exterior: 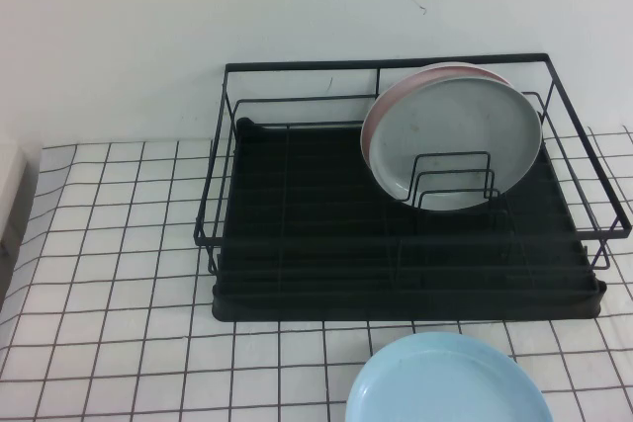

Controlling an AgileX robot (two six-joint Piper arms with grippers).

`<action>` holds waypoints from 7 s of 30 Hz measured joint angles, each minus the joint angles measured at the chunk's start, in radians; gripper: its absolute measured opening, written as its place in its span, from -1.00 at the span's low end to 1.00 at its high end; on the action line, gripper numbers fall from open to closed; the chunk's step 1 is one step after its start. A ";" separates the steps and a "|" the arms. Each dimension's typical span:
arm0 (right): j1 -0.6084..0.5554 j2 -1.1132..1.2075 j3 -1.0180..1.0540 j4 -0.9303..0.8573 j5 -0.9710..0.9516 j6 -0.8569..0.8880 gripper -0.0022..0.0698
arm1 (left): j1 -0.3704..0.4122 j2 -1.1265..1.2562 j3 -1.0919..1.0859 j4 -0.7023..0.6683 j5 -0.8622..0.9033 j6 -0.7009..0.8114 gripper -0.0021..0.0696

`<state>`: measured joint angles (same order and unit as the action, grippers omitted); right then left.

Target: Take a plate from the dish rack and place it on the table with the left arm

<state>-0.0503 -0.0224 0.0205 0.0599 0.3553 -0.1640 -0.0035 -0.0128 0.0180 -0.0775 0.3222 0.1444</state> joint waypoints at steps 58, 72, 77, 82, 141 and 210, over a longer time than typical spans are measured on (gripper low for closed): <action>0.000 0.000 0.000 0.000 0.000 0.000 -0.94 | 0.000 0.000 0.003 -0.761 -0.167 0.007 -0.95; 0.000 0.000 0.000 0.000 0.000 0.000 -0.94 | 0.000 0.340 -0.278 -0.743 0.117 0.113 -0.95; 0.000 0.000 0.000 0.000 0.000 0.000 -0.94 | 0.000 0.631 -0.487 -0.756 0.316 0.293 -0.95; 0.000 0.000 0.000 0.000 0.000 0.000 -0.94 | 0.000 0.898 -0.652 -0.870 0.390 0.559 -0.95; 0.000 0.000 0.000 0.000 0.000 0.000 -0.94 | -0.327 2.279 -2.020 -1.079 0.544 1.259 0.14; 0.000 0.000 0.000 0.000 0.000 0.000 -0.94 | -0.697 1.677 -1.628 -0.277 0.653 0.193 -0.80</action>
<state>-0.0503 -0.0224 0.0205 0.0599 0.3553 -0.1640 -0.7005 1.6647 -1.6097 -0.3544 0.9755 0.3375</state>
